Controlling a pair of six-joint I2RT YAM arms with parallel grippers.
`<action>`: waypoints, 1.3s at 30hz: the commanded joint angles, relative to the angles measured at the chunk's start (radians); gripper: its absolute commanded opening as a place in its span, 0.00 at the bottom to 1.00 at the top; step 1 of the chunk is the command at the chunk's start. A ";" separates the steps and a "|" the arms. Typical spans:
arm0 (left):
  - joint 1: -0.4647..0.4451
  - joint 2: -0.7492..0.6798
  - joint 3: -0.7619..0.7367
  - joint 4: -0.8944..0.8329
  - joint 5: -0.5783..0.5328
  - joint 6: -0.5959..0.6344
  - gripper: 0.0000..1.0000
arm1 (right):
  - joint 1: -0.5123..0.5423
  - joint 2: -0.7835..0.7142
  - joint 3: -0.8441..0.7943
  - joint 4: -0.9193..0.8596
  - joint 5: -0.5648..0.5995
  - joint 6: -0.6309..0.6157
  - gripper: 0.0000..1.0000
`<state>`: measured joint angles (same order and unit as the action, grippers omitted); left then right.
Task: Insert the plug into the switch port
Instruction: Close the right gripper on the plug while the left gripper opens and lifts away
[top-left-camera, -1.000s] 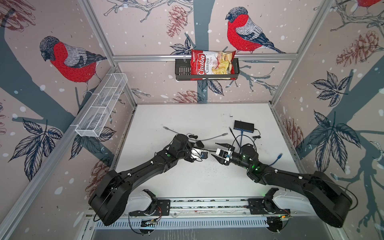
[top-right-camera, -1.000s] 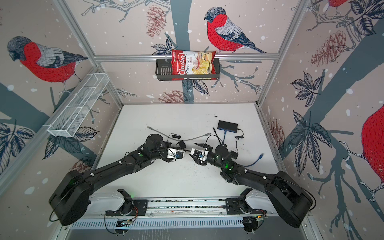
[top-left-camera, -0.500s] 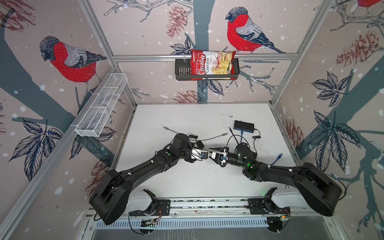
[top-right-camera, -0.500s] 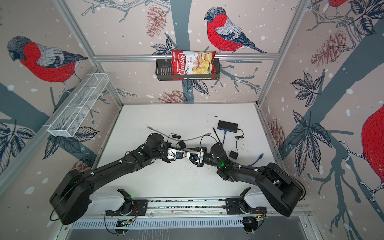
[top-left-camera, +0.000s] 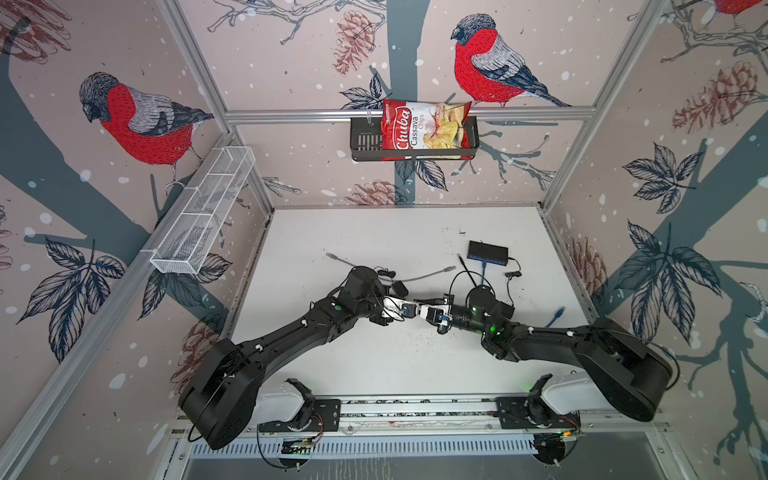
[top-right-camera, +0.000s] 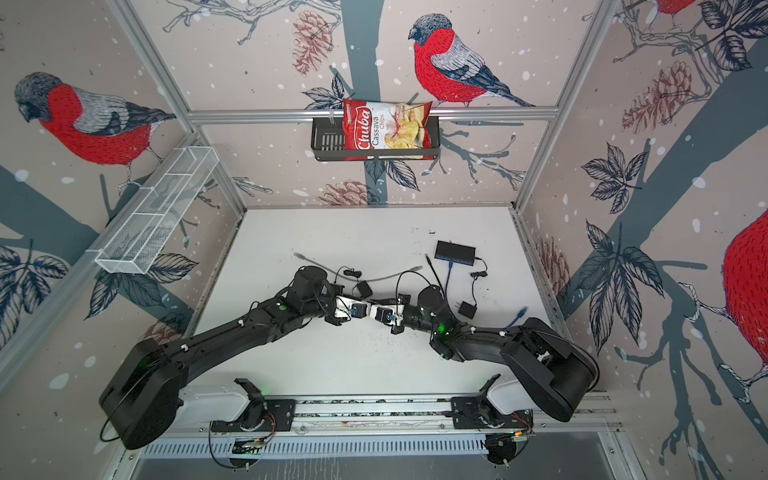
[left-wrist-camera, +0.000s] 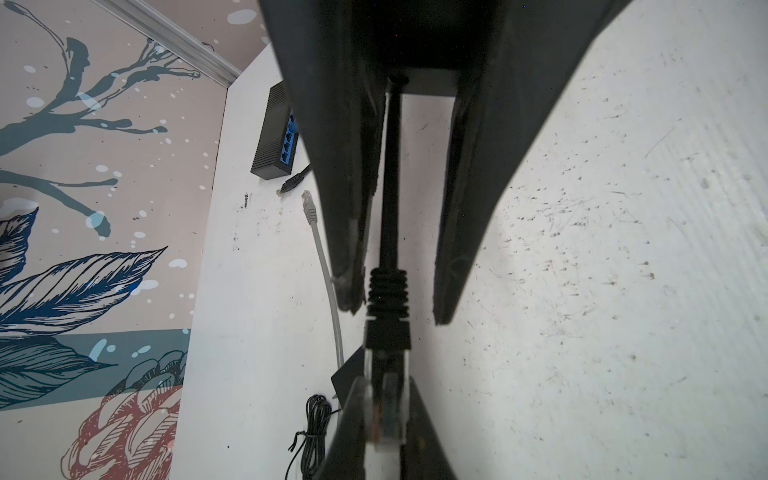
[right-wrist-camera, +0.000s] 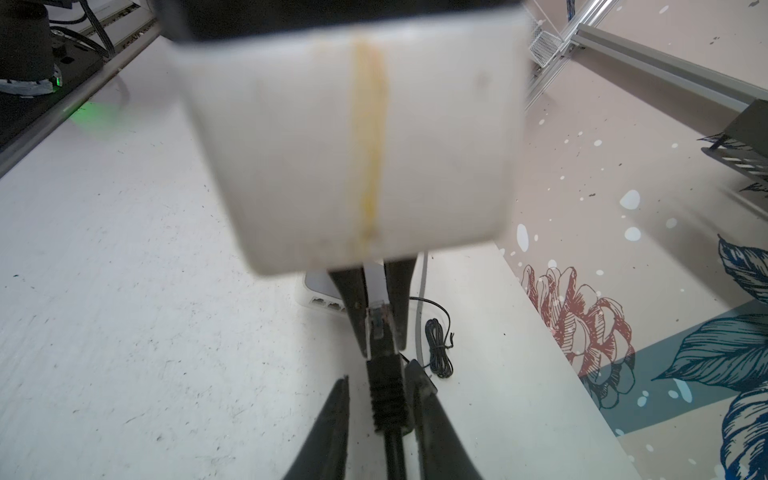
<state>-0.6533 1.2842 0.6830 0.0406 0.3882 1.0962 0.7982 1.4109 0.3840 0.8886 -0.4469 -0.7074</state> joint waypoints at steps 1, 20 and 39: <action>0.001 -0.003 0.009 -0.013 0.021 -0.019 0.08 | 0.004 0.009 0.009 0.041 -0.012 -0.006 0.27; 0.012 0.003 0.021 -0.022 0.060 -0.036 0.07 | 0.008 0.033 0.022 0.036 0.003 -0.029 0.17; 0.021 -0.003 0.024 -0.029 0.074 -0.039 0.07 | 0.012 0.040 0.024 0.027 0.013 -0.030 0.11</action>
<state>-0.6361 1.2865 0.6998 -0.0048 0.4290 1.0698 0.8074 1.4502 0.4053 0.8959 -0.4400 -0.7383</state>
